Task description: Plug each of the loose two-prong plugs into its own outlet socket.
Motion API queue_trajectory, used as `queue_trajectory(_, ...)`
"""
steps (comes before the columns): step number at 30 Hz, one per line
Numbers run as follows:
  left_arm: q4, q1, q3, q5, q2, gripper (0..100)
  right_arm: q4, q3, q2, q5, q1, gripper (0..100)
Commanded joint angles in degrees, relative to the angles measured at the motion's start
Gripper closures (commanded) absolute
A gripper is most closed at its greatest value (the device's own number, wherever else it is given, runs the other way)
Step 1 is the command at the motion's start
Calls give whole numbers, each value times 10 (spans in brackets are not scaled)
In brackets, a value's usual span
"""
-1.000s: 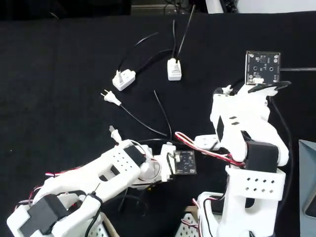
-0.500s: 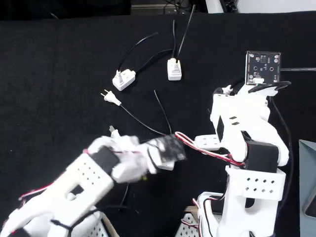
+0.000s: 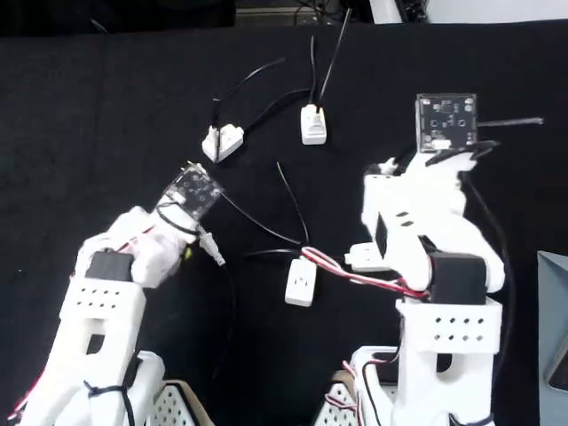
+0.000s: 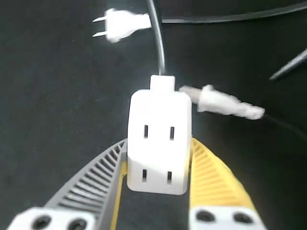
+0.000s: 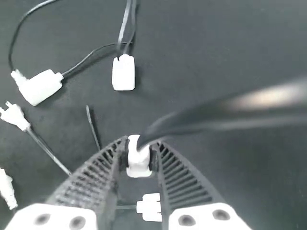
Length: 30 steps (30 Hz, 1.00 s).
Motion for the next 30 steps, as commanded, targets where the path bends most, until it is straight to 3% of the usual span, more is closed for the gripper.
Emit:
queue_trajectory(1, -57, -15, 22, -16, -11, 931, -3, -2, -8, 3, -17, 985)
queue_trajectory(7, -67, -14, 44, -16, -11, 902, -1, -2, -6, 2, -17, 985)
queue_trajectory(14, -62, -17, 61, 33, -18, 626, 1, -1, -6, 4, -17, 985)
queue_trajectory(18, -49, -18, 46, 40, -18, 634, -4, 13, -5, 4, -19, 985)
queue_trajectory(22, 31, -42, -22, 44, -18, 636, -12, 27, -5, 4, -60, 985)
queue_trajectory(26, 105, -116, -114, 65, -18, 636, -11, 30, -5, 4, -108, 985)
queue_trajectory(30, 115, -180, -153, 72, -18, 636, -11, 30, -5, 3, -120, 985)
